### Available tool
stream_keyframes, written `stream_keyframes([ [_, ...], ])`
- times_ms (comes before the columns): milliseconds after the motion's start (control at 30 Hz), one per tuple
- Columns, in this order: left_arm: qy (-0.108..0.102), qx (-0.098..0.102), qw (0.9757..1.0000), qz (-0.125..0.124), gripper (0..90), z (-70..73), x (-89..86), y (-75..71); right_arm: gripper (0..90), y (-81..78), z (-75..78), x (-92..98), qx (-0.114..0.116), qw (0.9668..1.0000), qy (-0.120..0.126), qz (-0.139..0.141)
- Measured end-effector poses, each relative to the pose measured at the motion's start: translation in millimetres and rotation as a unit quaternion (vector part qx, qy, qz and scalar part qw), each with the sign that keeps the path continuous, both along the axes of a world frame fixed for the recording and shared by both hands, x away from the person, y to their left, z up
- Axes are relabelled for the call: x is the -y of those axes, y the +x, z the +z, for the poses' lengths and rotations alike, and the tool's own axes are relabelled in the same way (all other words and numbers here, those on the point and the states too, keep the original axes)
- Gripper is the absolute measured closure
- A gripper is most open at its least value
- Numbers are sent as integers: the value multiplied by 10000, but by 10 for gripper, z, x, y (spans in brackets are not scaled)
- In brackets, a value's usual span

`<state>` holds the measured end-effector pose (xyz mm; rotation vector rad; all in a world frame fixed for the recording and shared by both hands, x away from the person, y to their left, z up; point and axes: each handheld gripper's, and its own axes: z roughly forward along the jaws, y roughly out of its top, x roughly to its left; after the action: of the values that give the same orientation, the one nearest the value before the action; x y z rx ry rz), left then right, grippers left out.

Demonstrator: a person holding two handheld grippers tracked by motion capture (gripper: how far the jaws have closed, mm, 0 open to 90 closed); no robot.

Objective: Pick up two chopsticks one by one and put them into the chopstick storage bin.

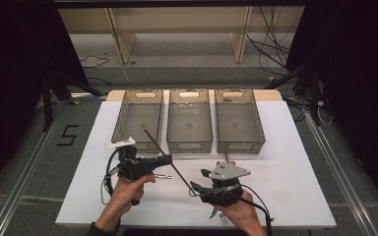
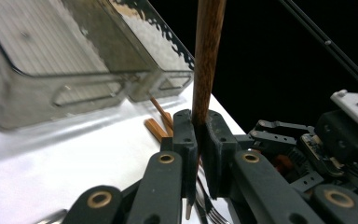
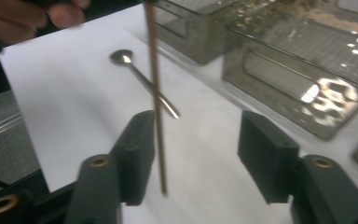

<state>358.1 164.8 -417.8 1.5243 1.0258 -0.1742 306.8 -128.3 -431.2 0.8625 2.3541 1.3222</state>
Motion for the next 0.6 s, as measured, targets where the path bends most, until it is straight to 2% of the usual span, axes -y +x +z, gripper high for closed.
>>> stream_keyframes([
  [133, 246, -2, 9997, -6, 842, 96, -110, 89, 368, 33, -12, 154, -95, 9997, -41, -198],
  [267, 503, 28, 9987, -51, 842, 238, -188, 185, 329, 58, -38, 306, -327, 9984, -10, -465],
  [400, 731, 19, 9973, -94, 842, 389, -257, 290, 306, 72, -71, 433, -489, 9970, 54, -589],
  [600, 969, 42, 9953, -5, 841, 584, -389, 482, 275, 58, -115, 526, -561, 9961, 77, -680],
])
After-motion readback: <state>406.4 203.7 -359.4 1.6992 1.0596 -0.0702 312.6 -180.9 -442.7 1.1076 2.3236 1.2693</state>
